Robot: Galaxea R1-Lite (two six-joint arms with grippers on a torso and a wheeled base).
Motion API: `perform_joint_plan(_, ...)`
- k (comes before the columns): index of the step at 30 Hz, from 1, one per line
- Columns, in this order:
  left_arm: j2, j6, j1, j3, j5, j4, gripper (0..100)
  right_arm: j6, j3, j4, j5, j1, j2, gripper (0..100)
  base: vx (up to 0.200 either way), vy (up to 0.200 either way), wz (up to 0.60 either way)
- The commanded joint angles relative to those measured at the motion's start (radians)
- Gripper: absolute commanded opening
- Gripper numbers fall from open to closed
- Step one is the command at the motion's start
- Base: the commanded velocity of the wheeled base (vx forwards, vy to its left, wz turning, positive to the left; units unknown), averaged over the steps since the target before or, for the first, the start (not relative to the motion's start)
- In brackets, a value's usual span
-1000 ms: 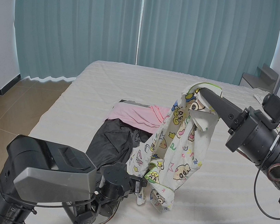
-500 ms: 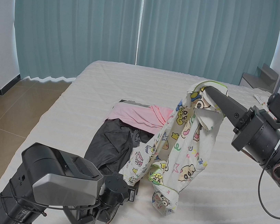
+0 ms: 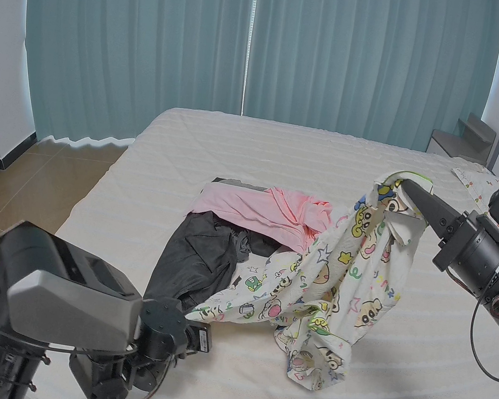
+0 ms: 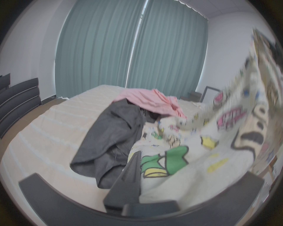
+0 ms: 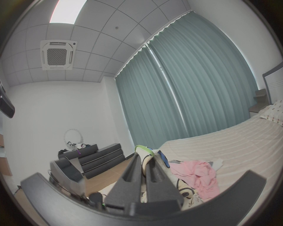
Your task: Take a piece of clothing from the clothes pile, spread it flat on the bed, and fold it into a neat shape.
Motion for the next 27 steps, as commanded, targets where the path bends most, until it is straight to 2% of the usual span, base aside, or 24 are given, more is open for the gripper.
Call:
perform_joint_plan(1, -0.353, 0.002, 0.131, 0.054, -0.055, -0.004, 0, 0.030, 0.043, 0.004, 0.000, -0.190, -0.024, 0, 0.000, 0.000, 0.00)
perform_joint_plan(4, -0.483, 0.036, 0.161, 0.004, -0.058, 0.075, 0, 0.058, 0.014, 0.007, -0.002, -0.251, -0.020, 0, 0.000, 0.000, 0.00)
perform_joint_plan(6, -0.588, 0.037, 0.166, -0.078, -0.058, 0.186, 0, 0.059, -0.021, 0.009, -0.002, -0.280, -0.019, 0, 0.000, 0.000, 0.00)
perform_joint_plan(8, -0.640, 0.037, 0.166, -0.128, -0.058, 0.275, 0, 0.059, -0.049, 0.010, -0.002, -0.292, -0.022, 0, 0.000, 0.000, 0.00)
perform_joint_plan(9, -0.640, 0.037, 0.166, -0.128, -0.058, 0.275, 0, 0.059, -0.049, 0.010, -0.002, -0.292, -0.022, 0, 0.000, 0.000, 0.00)
perform_joint_plan(10, -0.710, 0.037, 0.163, -0.210, -0.059, 0.420, 0, 0.059, -0.103, 0.027, -0.005, -0.302, -0.031, 0, 0.000, 0.000, 0.00)
perform_joint_plan(11, -0.710, 0.037, 0.163, -0.210, -0.059, 0.420, 0, 0.059, -0.103, 0.027, -0.005, -0.302, -0.031, 0, 0.000, 0.000, 0.00)
perform_joint_plan(12, -0.752, 0.037, 0.157, -0.276, -0.059, 0.532, 0, 0.059, -0.159, 0.067, -0.015, -0.300, -0.050, 0, 0.000, 0.000, 0.00)
perform_joint_plan(13, -0.767, 0.037, 0.155, -0.316, -0.059, 0.582, 0, 0.059, -0.196, 0.096, -0.026, -0.299, -0.062, 0, 0.000, 0.000, 0.00)
perform_joint_plan(19, -0.824, 0.040, 0.152, -0.509, -0.058, 0.730, 0, 0.058, -0.382, 0.272, -0.042, -0.289, -0.137, 0, 0.000, 0.000, 0.00)
perform_joint_plan(22, -0.847, 0.039, 0.152, -0.584, -0.058, 0.813, 0, 0.055, -0.391, 0.315, -0.042, -0.276, -0.172, 0, 0.000, 0.000, 0.00)
perform_joint_plan(26, -0.867, 0.030, 0.149, -0.555, -0.058, 0.855, 0, 0.056, -0.336, 0.320, -0.042, -0.253, -0.194, 0, 0.000, 0.000, 0.00)
perform_joint_plan(27, -0.870, 0.027, 0.149, -0.507, -0.059, 0.848, 0, 0.055, -0.293, 0.315, -0.040, -0.249, -0.200, 0, 0.000, 0.000, 0.00)
